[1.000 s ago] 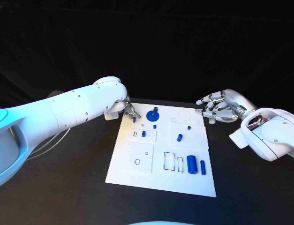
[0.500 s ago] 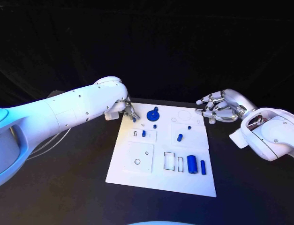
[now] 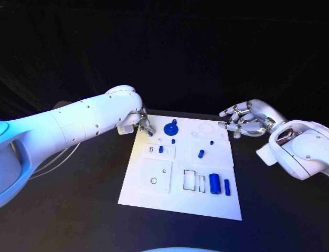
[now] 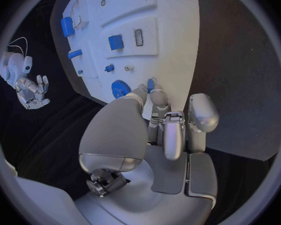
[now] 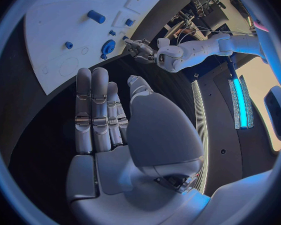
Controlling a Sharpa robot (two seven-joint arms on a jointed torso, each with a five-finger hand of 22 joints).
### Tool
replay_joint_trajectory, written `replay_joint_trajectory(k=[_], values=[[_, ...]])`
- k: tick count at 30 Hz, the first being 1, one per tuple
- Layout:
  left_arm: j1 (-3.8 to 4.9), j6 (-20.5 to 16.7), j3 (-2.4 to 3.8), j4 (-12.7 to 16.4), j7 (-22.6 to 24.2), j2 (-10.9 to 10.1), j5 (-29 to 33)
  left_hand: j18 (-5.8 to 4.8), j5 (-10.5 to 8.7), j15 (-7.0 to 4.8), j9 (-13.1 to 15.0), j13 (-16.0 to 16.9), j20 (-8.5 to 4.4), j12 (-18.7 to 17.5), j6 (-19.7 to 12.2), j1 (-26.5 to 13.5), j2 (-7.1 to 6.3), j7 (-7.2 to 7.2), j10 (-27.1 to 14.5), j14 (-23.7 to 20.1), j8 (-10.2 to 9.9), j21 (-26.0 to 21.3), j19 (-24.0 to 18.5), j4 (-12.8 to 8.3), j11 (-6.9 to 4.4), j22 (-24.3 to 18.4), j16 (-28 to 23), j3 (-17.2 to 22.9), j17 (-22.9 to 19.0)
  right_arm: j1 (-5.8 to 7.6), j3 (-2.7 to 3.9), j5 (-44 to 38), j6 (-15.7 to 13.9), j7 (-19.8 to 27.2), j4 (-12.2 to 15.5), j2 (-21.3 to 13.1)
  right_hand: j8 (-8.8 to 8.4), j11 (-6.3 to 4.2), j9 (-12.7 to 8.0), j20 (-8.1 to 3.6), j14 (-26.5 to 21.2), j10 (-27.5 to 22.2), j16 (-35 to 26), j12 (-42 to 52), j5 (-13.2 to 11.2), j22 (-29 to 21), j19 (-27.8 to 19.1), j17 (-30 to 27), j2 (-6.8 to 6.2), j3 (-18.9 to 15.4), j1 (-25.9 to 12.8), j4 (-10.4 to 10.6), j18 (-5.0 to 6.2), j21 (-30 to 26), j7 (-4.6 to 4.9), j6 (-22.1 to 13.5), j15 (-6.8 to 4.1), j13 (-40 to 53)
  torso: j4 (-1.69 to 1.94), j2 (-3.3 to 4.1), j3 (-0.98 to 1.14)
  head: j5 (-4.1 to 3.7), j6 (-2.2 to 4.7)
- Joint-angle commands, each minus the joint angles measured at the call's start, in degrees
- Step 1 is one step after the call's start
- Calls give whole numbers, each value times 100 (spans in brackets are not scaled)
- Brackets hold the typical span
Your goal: Assemble the parts on the task board
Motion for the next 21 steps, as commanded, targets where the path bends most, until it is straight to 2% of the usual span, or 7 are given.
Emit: replay_joint_trajectory(k=[1, 7, 12, 21], values=[[-2, -130, 1, 8, 174, -1, 251, 56, 38, 0, -25, -58, 18, -54, 18, 146, 11, -7, -45, 537, -21, 0, -13, -89, 4, -7, -7, 265, 1325, -4, 0, -19, 42, 55, -6, 9, 34, -11, -6, 16, 35, -35, -23, -26, 25, -9, 38, 9, 18, 24, -36, 3, 28, -30, 14, -7, 4, -5, 1, -3, 0, 7, 4], [-6, -242, 2, 72, 233, -84, 555, 53, 27, 4, -55, -110, 26, -72, 37, 148, -155, -21, 6, 542, -3, 4, -10, -236, 1, 6, 2, 836, 1337, -5, 0, -9, 55, 51, -13, 19, 34, -11, -6, 16, 35, -35, -23, -26, 25, -9, 38, 9, 18, 24, -36, 3, 28, -30, 14, -7, 4, -5, -1, -6, 6, 25, 19], [-7, -376, 6, 220, 283, -252, 1053, 50, 26, 0, -57, -196, 31, -132, 48, 20, -259, -18, -1, 545, 20, 12, 2, -252, -5, 23, 9, 1029, 1348, -6, 0, 25, 61, 47, 4, 21, 34, -11, -6, 16, 35, -35, -23, -26, 25, -9, 38, 9, 18, 24, -36, 3, 28, -30, 14, -7, 4, -5, 5, -10, 22, 33, 49], [-4, -743, 18, 1061, 319, -855, 1488, 42, 26, -11, -48, -243, 29, -151, 85, -142, -366, -38, 46, 548, 69, 37, 31, -301, -14, 69, 14, 1287, 1355, -10, -2, 57, 65, 41, -13, 23, 37, -10, -6, 16, 40, -32, -30, -24, 32, -13, 41, 12, 19, 21, -51, 11, 27, -35, 15, -6, 5, -10, 41, -39, 55, 22, 30]])
